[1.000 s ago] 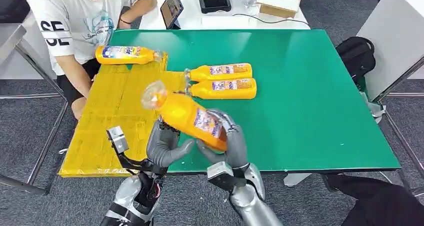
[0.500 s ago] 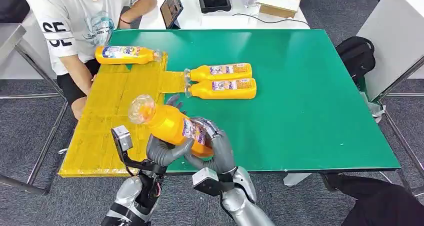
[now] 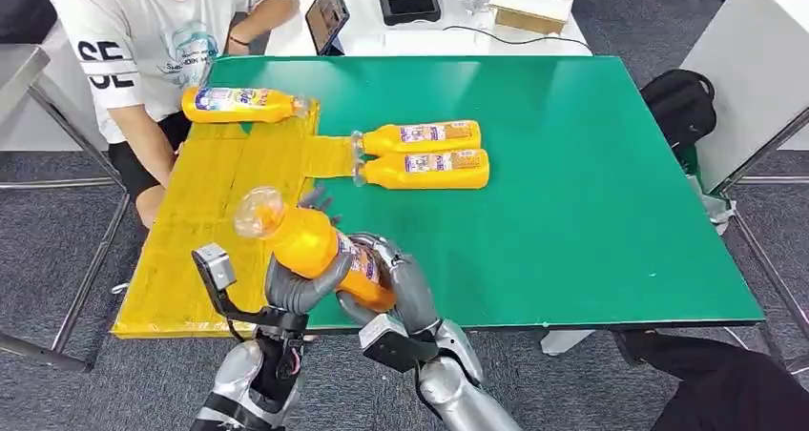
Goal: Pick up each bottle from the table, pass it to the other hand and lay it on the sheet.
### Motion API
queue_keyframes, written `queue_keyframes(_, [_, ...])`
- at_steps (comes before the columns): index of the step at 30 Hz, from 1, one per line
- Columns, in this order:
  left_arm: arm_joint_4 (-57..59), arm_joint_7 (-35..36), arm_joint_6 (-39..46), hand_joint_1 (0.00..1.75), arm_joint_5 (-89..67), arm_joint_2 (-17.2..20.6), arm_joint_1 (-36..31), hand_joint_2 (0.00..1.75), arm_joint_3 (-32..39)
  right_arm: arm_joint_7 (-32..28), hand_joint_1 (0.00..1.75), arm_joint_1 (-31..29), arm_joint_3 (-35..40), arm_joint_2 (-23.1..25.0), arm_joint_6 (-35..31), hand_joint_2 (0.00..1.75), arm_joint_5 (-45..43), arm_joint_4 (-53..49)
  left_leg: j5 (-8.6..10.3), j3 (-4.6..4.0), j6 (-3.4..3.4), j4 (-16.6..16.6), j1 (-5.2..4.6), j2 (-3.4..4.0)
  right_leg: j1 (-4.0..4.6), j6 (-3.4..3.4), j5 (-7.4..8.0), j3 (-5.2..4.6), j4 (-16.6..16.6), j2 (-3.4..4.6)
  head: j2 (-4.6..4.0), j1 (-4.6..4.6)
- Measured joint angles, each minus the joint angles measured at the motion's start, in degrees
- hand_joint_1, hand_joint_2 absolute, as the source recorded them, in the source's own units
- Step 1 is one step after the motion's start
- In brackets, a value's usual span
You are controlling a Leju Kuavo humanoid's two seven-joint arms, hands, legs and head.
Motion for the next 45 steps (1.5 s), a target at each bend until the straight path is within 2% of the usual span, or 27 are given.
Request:
queue_keyframes(4, [-0.35,-0.22,0.55,1.75,-0.56,0.00,0.28,1.75,0.06,0.00,1.75,-0.23,0.02,0.00,0.44,1.75,-0.17,0.70,0.00,0.00,0.00,0.00,0.00,0.00,0.00,0.00,0.00,-0.01,0.00,0.00,0.00,-0.02])
queue_keyframes(5, [-0.37,-0.31,0.61,1.75,-0.70,0.00,0.31,1.75,0.09,0.00,1.69,-0.26,0.02,0.00,0.50,1.75,-0.17,0.83,0.00,0.00,0.00,0.00,0.00,0.00,0.00,0.00,0.00,-0.01,0.00,0.00,0.00,-0.02])
queue_keyframes(6, [-0.37,-0.37,0.65,1.75,-0.81,0.00,0.31,1.75,0.13,0.00,0.10,-0.27,0.04,0.00,0.52,1.75,-0.17,0.90,0.00,0.00,0.00,0.00,0.00,0.00,0.00,0.00,0.00,-0.01,0.00,0.00,0.00,-0.02])
queue_keyframes(7, [-0.37,-0.37,0.68,1.75,-0.81,0.00,0.32,1.75,0.13,0.00,0.00,-0.29,0.04,0.00,0.52,1.75,-0.17,0.94,0.00,0.00,0.00,0.00,0.00,0.00,0.00,0.00,0.00,-0.01,0.00,0.00,0.00,-0.02])
queue_keyframes(9, [-0.39,-0.52,0.85,1.75,-0.94,0.00,0.29,1.75,0.15,0.00,0.00,-0.30,0.09,0.00,0.76,1.75,-0.15,1.11,0.00,0.00,0.00,0.00,0.00,0.00,0.00,0.00,0.00,-0.01,0.00,0.00,0.00,0.00])
queue_keyframes(10, [-0.55,-0.46,0.74,1.75,-0.77,0.00,0.19,1.75,0.15,0.00,0.00,-0.18,0.31,0.00,0.96,0.00,0.02,1.27,0.00,0.00,0.00,0.00,0.00,0.00,0.00,0.00,0.00,-0.01,0.00,0.00,0.00,-0.02])
queue_keyframes(16, [-0.92,0.18,-0.31,1.75,0.11,-0.17,-0.17,1.75,0.00,0.28,0.00,0.63,0.63,0.04,0.74,0.00,0.33,1.64,0.00,-0.01,0.00,0.00,0.00,0.01,0.00,0.00,0.00,-0.01,0.00,0.00,0.00,0.00])
queue_keyframes(24, [-1.31,-0.81,3.17,1.75,-3.11,-0.46,-0.34,1.75,-0.09,0.96,0.00,0.74,0.57,0.04,-0.85,0.00,0.48,1.40,0.00,0.00,0.00,0.00,0.00,0.01,0.00,0.00,0.01,-0.01,0.00,0.00,0.00,0.00])
queue_keyframes(28, [-1.18,-2.60,7.47,1.75,-5.65,-0.46,-1.22,1.75,0.45,1.14,0.00,0.73,0.59,-0.15,0.50,0.00,0.29,0.05,0.01,-0.01,0.00,0.00,0.00,0.01,0.00,0.00,0.01,-0.01,0.00,0.00,0.00,0.00])
queue_keyframes(34, [2.64,-5.87,14.36,1.75,-10.68,-0.07,-6.04,1.75,5.66,1.34,0.00,1.39,0.53,-0.44,2.36,0.00,-3.40,-6.03,0.05,0.02,-0.02,0.00,0.01,0.01,0.00,0.00,0.02,0.00,0.01,0.00,0.00,0.00])
queue_keyframes(45, [8.94,-9.24,29.67,1.75,-27.42,1.62,-10.83,1.75,11.48,-1.70,0.00,3.49,-2.41,-0.68,-3.36,0.00,-8.85,-15.45,0.04,-0.01,-0.01,0.00,0.00,0.00,0.00,0.00,0.02,0.00,0.02,0.00,0.00,0.00])
